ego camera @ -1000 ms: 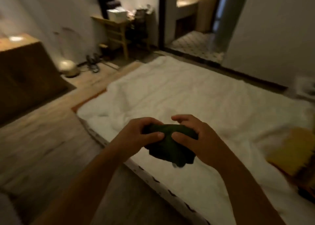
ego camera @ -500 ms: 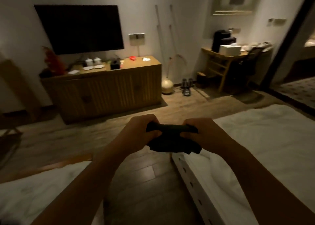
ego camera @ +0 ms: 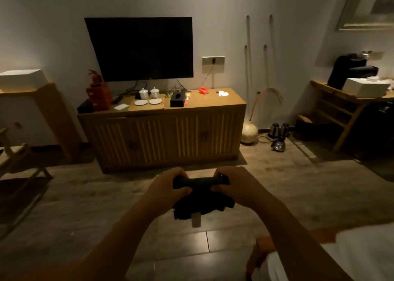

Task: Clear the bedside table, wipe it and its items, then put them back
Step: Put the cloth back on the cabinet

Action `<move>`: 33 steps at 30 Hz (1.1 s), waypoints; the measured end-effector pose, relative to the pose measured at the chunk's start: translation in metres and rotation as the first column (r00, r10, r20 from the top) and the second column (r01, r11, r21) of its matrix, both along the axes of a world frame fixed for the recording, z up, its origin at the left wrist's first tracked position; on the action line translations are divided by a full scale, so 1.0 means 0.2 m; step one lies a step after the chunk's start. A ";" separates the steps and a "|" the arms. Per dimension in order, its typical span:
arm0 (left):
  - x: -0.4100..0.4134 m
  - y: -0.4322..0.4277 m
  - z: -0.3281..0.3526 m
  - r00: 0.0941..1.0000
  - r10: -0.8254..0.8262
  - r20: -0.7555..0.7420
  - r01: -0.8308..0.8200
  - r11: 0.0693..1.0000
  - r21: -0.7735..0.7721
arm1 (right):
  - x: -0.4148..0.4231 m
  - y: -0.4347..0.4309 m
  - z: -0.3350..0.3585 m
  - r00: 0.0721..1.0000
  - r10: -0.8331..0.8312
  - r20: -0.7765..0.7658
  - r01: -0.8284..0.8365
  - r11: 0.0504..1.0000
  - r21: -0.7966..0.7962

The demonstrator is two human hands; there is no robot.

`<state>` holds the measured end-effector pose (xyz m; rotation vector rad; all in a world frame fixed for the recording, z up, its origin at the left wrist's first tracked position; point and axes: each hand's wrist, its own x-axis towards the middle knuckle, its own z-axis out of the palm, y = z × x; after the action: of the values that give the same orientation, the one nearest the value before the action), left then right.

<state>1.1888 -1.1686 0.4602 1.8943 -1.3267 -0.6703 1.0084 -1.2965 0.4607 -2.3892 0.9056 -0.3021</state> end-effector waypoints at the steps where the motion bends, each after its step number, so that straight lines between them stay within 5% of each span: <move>1: 0.07 -0.12 0.01 1.000 0.027 -0.001 -0.027 1.000 -0.007 | 0.08 -0.12 0.01 1.000 0.001 0.008 -0.001 1.000 0.005; 13: 0.99 -1.66 -0.09 0.999 -0.007 -0.049 0.004 0.998 -0.055 | 0.95 -1.63 -0.07 1.000 -0.010 -0.003 0.009 0.999 -0.050; 22: 1.63 -2.84 -0.16 0.994 -0.084 -0.069 0.080 0.995 -0.059 | 1.54 -2.71 -0.16 0.980 -0.188 0.067 0.183 0.980 0.079; 33: 2.18 -4.29 -0.48 0.990 -0.087 -0.113 0.088 0.996 0.005 | 2.08 -4.17 -0.45 0.976 -0.210 0.063 0.196 0.964 0.179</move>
<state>1.6243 -2.0256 0.3647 1.7868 -1.3424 -0.8179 1.4235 -2.1312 0.3708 -2.1148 1.0952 -0.3813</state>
